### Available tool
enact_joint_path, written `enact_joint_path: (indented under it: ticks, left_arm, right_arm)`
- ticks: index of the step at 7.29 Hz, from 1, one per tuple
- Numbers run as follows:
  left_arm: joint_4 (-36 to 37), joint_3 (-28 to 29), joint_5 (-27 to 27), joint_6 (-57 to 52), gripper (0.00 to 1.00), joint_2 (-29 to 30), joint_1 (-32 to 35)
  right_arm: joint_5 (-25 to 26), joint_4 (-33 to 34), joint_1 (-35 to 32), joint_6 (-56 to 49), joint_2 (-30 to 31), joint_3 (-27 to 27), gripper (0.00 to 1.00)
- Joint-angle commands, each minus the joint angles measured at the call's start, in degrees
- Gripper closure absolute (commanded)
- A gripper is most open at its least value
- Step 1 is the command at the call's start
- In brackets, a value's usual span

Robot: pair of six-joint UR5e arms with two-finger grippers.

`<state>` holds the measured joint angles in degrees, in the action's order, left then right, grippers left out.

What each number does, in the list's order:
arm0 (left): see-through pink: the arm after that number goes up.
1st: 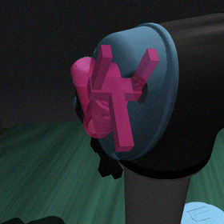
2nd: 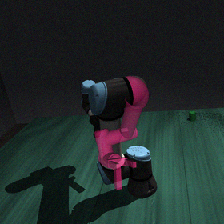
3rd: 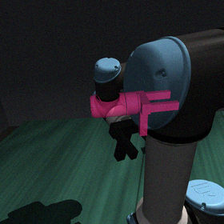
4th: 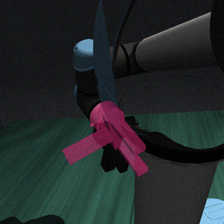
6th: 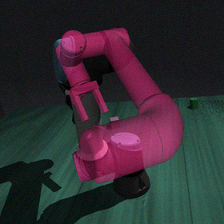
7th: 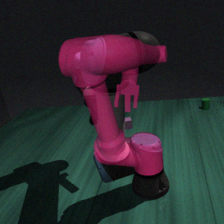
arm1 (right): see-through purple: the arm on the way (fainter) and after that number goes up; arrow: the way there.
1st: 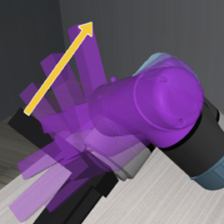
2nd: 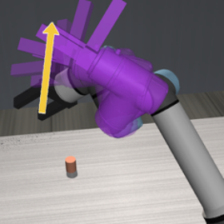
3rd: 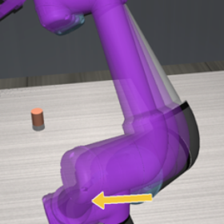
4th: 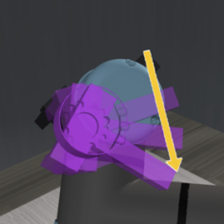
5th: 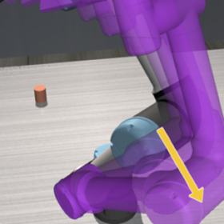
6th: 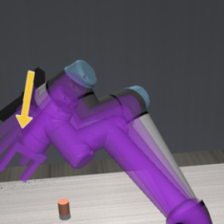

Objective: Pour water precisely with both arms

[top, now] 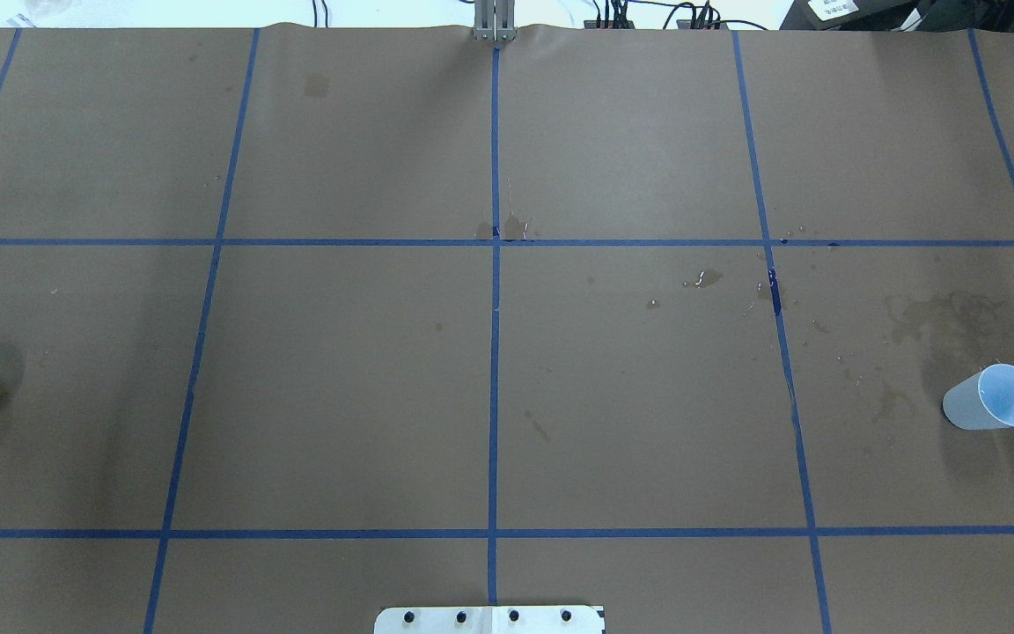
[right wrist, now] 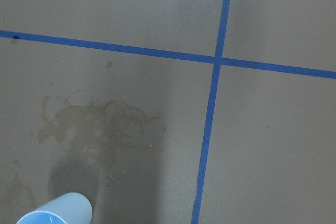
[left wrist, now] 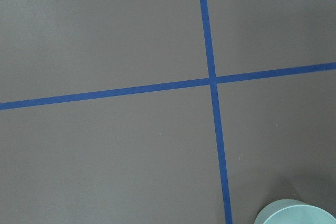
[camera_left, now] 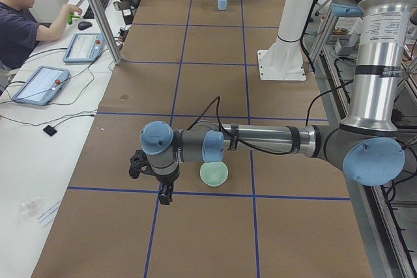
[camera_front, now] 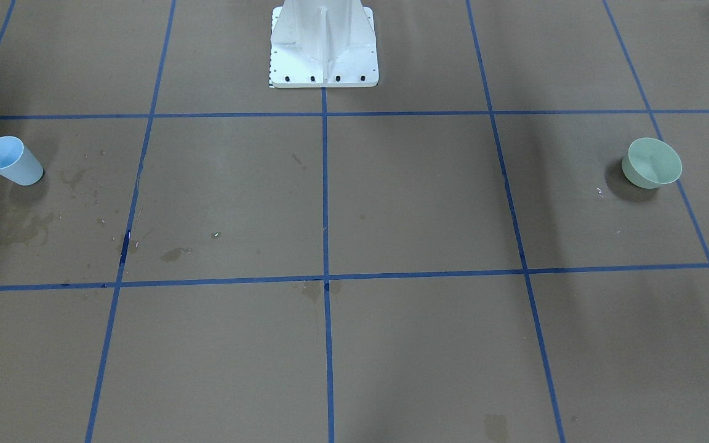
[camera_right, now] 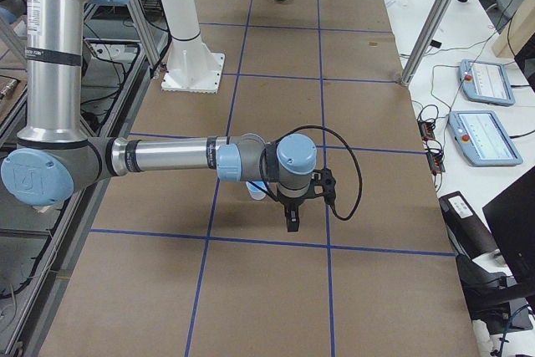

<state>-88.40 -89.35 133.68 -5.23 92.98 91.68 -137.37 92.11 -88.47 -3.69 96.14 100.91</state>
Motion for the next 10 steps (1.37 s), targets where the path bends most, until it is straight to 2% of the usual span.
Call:
enact_joint_path:
  ticks: [1, 5, 8, 10]
  left_arm:
    - [-0.2, -0.6, 0.0, 1.5, 0.00, 0.0, -0.1]
    - [-0.3, -0.7, -0.1, 1.6, 0.00, 0.0, -0.1]
    - [-0.2, -1.4, -0.2, 1.6, 0.00, 0.0, 0.0]
    - [-0.1, -2.1, -0.4, 1.6, 0.00, 0.0, -0.1]
  right_arm:
    - [0.0, -0.1, -0.3, -0.1, 0.8, 0.1, 0.00]
    - [0.0, 0.2, -0.6, -0.1, 0.6, 0.1, 0.00]
    - [0.1, 6.5, -1.3, -0.1, -0.1, 1.7, 0.00]
    - [0.2, 7.6, -1.4, -0.1, -0.3, 1.8, 0.00]
